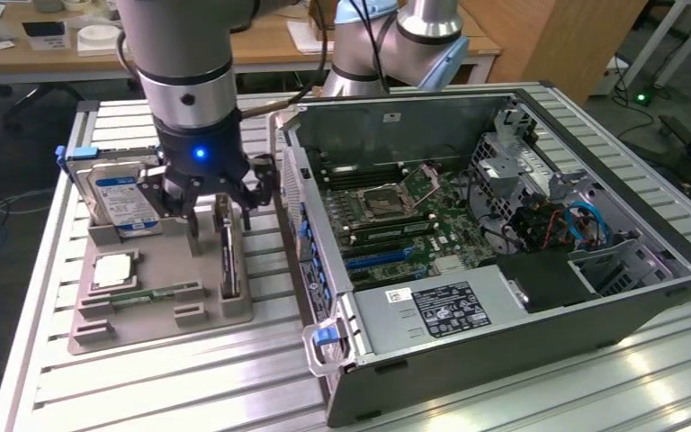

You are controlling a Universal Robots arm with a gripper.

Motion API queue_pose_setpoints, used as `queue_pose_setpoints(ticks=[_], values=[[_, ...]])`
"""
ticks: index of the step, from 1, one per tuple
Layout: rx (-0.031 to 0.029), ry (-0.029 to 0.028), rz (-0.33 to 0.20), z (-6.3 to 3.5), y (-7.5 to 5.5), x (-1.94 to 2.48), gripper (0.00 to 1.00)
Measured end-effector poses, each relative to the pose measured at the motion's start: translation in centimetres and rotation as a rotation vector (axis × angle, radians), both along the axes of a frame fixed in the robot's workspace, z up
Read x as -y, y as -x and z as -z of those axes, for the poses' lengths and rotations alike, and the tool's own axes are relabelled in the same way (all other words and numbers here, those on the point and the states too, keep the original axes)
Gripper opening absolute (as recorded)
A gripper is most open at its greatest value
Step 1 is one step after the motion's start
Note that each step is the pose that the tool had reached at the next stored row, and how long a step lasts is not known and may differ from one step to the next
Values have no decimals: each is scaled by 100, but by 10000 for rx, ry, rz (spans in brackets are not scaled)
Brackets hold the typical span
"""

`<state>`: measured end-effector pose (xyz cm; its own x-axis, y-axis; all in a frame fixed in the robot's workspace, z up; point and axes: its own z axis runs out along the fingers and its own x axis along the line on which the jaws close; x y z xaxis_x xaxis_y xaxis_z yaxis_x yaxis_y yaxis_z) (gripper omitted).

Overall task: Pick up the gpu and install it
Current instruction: 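Pick up the gpu and move the gpu toward the slot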

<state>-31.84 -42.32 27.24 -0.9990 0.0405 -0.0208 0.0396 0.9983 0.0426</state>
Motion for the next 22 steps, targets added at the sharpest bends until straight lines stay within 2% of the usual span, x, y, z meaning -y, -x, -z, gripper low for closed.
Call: queue_pose_setpoints(ticks=[22], values=[[-3, 0, -25, 399, -14, 7, 66]])
